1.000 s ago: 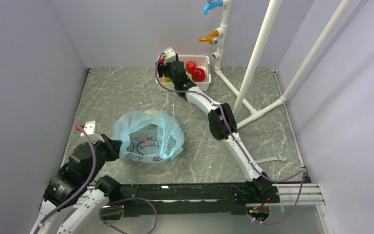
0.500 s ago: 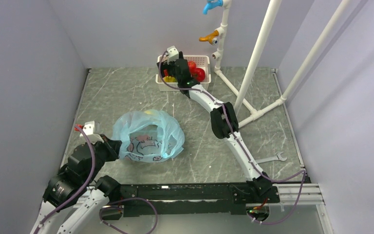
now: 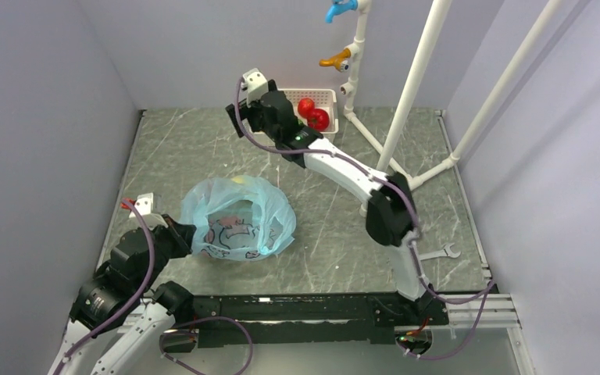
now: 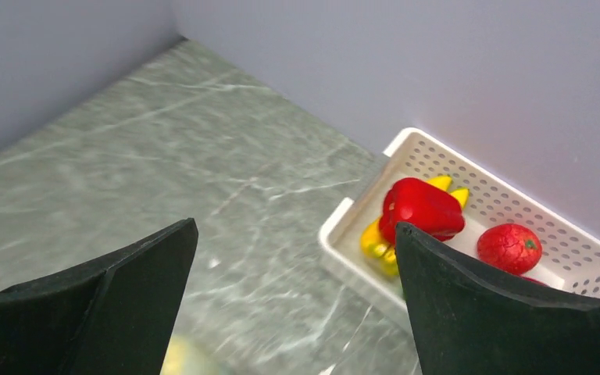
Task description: Take the fake fruits out of the plastic bag
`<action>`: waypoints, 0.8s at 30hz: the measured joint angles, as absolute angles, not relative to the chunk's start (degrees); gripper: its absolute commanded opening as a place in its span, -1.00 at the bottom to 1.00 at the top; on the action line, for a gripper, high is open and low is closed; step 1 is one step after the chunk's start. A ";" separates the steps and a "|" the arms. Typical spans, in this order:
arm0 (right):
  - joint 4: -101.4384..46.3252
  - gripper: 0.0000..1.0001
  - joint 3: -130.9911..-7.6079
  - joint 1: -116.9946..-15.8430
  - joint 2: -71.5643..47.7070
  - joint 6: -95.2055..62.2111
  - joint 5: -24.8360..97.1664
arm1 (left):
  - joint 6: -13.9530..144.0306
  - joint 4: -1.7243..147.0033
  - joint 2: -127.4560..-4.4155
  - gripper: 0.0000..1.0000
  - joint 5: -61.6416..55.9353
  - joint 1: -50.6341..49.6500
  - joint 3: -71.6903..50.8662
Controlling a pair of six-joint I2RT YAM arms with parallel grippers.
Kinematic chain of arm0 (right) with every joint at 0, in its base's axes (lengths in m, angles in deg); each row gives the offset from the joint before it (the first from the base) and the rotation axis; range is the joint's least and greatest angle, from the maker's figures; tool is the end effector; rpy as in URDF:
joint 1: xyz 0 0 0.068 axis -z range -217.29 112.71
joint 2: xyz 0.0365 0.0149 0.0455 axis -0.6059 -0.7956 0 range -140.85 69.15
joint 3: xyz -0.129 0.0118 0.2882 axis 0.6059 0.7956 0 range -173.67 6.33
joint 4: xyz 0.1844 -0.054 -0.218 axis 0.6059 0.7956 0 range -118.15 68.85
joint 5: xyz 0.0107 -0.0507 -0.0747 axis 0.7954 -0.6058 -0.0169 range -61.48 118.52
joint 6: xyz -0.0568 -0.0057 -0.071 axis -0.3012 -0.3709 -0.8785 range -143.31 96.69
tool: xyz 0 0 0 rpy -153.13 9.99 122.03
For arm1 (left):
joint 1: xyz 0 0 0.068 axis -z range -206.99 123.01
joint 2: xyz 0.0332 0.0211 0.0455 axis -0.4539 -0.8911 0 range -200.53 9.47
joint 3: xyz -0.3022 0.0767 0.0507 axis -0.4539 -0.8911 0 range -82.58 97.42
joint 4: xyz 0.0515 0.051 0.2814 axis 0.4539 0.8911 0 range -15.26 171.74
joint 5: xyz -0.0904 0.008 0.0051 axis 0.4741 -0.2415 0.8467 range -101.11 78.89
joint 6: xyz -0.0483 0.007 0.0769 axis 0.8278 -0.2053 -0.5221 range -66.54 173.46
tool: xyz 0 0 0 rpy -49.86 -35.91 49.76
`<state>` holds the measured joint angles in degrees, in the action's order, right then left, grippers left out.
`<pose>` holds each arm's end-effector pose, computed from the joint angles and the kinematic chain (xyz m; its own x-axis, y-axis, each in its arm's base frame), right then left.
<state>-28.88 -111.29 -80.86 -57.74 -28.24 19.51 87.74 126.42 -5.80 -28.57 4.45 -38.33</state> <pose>0.4724 0.4319 0.3520 -0.0584 -0.1725 -0.9833 -0.5756 0.8105 -0.1080 0.0766 -0.0182 0.3222 -0.4193 -0.3734 -0.8275 0.0308 0.9051 -0.4240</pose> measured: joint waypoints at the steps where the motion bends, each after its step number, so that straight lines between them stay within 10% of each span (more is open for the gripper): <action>1: -28.67 0.97 -107.99 -82.04 -53.65 -27.58 19.57 | 87.74 126.42 -5.80 -1.00 -28.57 4.47 -38.33; 11: -31.70 0.29 -80.67 -91.14 -29.11 -20.00 27.81 | 87.52 126.21 -5.99 -1.00 -28.11 4.49 -38.33; 24: -33.43 -0.19 -67.09 -101.08 -31.44 -18.27 27.27 | 86.82 125.05 -8.68 -1.00 -25.68 4.49 -38.33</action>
<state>-33.43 -67.09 -101.08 -31.44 -18.27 27.27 86.82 125.05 -8.68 -25.68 4.49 -38.33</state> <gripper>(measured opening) 0.445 0.021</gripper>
